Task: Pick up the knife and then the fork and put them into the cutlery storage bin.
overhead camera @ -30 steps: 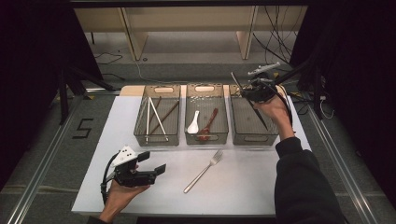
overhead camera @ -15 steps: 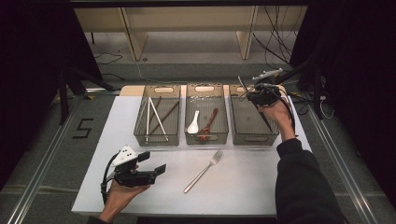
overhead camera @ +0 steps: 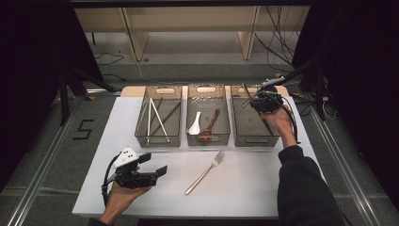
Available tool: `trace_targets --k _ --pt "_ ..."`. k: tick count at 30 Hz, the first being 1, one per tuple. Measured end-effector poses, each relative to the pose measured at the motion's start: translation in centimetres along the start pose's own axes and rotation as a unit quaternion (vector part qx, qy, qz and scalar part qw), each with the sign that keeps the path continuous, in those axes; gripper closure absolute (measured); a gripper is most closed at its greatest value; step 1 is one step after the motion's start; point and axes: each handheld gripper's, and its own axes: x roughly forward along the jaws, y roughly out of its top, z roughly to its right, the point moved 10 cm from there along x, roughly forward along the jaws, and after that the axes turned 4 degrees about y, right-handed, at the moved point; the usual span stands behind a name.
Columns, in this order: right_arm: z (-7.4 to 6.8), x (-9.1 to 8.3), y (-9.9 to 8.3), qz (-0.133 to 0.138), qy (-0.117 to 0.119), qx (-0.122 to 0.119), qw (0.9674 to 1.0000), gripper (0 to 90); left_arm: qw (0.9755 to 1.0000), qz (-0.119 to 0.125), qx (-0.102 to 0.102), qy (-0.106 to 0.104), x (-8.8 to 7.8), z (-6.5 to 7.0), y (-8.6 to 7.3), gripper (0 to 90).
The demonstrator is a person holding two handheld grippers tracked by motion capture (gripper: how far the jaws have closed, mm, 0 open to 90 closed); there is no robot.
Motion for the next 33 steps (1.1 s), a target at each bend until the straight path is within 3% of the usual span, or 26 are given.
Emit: trace_targets --k 8,16,19,24,28,33 --pt "0.0 1.0 -0.7 -0.019 -0.022 -0.018 0.9994 80.5 1.0000 0.001 0.000 -0.001 -0.1 0.0 0.0 16.4" --pt "0.3 1.7 -1.5 -0.032 -0.031 -0.009 0.9990 77.6 1.0000 0.000 0.001 0.001 0.0 0.0 0.0 16.3" --pt "0.1 1.1 -0.8 -0.013 -0.021 0.008 0.9997 71.0 1.0000 0.000 0.000 0.000 0.0 0.0 0.0 16.3" --pt "-0.7 0.0 0.4 0.009 -0.008 0.006 0.9999 58.5 1.0000 0.000 0.000 0.001 0.0 0.0 0.0 16.2" --pt "-2.4 -0.7 0.9 0.018 0.018 -0.010 0.9996 48.2 1.0000 0.000 0.000 0.002 0.0 0.0 0.0 16.0" --pt "-5.3 -1.8 1.5 0.027 0.062 -0.039 0.9970 42.5 1.0000 0.001 -0.001 0.002 0.0 0.0 0.0 16.0"
